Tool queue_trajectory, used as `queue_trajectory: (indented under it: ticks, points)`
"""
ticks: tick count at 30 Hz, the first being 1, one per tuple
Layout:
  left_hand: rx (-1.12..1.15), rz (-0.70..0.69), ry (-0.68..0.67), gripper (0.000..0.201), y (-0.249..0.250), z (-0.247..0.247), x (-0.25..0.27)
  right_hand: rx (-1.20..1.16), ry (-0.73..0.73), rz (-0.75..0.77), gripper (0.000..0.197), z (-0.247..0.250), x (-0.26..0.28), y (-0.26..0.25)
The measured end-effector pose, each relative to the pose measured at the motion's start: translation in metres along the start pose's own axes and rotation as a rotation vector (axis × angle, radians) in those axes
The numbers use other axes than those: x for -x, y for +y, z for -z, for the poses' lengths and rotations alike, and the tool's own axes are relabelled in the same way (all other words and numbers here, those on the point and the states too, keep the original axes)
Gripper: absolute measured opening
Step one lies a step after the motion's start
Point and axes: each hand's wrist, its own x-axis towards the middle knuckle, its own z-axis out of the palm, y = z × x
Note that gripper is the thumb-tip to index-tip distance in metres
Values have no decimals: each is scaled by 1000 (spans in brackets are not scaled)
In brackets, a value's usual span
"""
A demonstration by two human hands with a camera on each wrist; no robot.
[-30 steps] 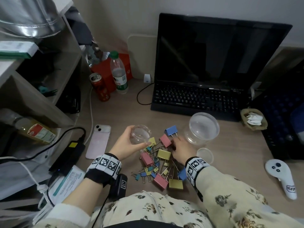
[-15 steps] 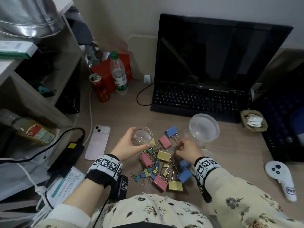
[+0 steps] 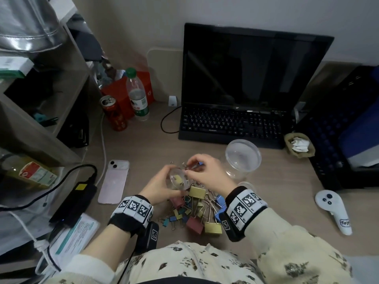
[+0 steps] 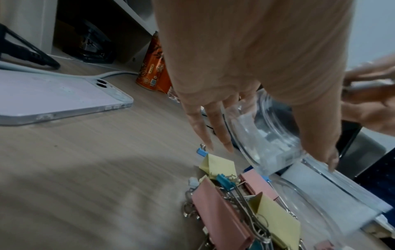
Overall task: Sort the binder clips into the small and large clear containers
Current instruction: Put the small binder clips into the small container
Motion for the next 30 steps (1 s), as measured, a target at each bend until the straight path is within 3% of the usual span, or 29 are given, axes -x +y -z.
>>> queue_trajectory:
  ticks: [6, 10, 12, 15, 18, 24, 30]
  points:
    - [57, -9, 45, 87, -6, 13, 1, 63, 32, 28, 27, -14, -3, -7]
    - [76, 24, 135, 83, -9, 27, 2, 143, 211, 6, 24, -20, -12, 4]
    - [89, 51, 192, 90, -12, 35, 3, 264, 145, -71, 21, -25, -17, 18]
    - [126, 71, 228, 94, -13, 44, 4, 520, -90, -157, 16, -41, -19, 36]
    - [150, 73, 216, 91, -15, 50, 5, 669, -170, -194, 27, -60, -15, 39]
    - [174, 76, 198, 90, -24, 54, 7, 720, -152, -210, 33, -76, -20, 41]
    - [196, 88, 186, 92, -28, 53, 9, 736, -67, -228, 53, -85, -29, 41]
